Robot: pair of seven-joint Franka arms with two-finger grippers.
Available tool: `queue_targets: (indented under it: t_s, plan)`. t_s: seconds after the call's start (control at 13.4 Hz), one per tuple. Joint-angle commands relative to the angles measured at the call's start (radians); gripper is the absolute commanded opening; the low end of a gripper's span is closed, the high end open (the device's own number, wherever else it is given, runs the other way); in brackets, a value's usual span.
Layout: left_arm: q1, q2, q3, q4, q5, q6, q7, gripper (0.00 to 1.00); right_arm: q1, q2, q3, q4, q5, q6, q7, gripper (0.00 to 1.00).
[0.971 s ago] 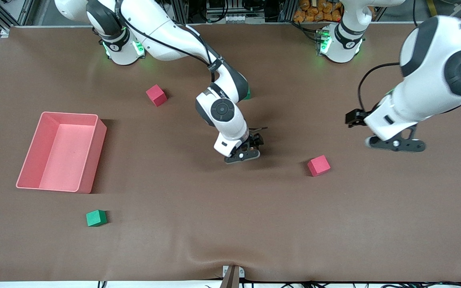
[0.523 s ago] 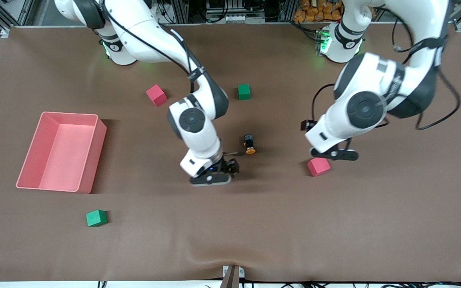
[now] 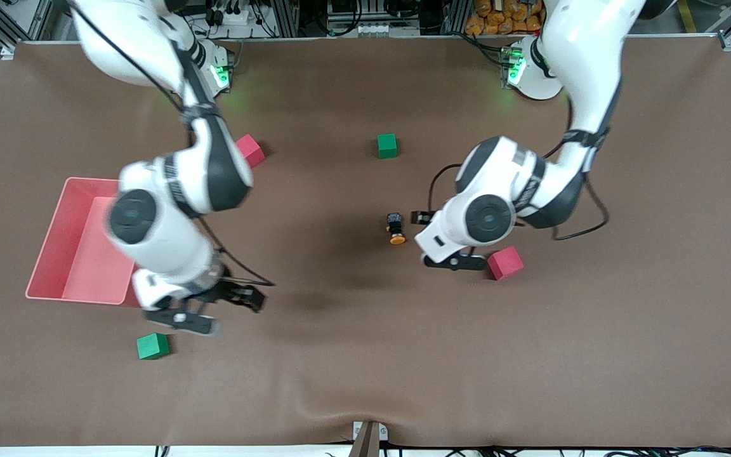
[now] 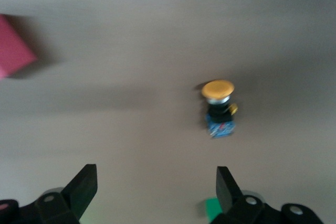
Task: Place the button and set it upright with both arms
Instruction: 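Grasp the button with the left gripper while the right gripper withdraws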
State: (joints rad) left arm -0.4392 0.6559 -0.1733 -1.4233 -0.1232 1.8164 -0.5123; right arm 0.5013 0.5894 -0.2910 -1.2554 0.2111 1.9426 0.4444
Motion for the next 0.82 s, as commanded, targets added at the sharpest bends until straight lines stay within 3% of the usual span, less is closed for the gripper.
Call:
queue_targets:
  t_s: [0.0, 0.37, 0.52, 0.75]
  plan:
    - [-0.061, 0.111, 0.014, 0.090, -0.019, 0.050, -0.078, 1.00, -0.094, -0.103, 0.027, -0.024, -0.028, -0.191, -0.097, 1.00]
    - [-0.110, 0.197, -0.005, 0.119, -0.056, 0.100, -0.074, 1.00, -0.289, -0.250, 0.120, 0.008, -0.202, -0.436, -0.402, 1.00]
    - [-0.110, 0.220, -0.006, 0.118, -0.067, 0.098, -0.071, 1.00, -0.422, -0.308, 0.234, 0.008, -0.197, -0.513, -0.461, 1.00]
    - [-0.102, 0.237, -0.005, 0.115, -0.090, 0.058, -0.010, 0.90, -0.481, -0.408, 0.268, -0.016, -0.205, -0.577, -0.515, 1.00]
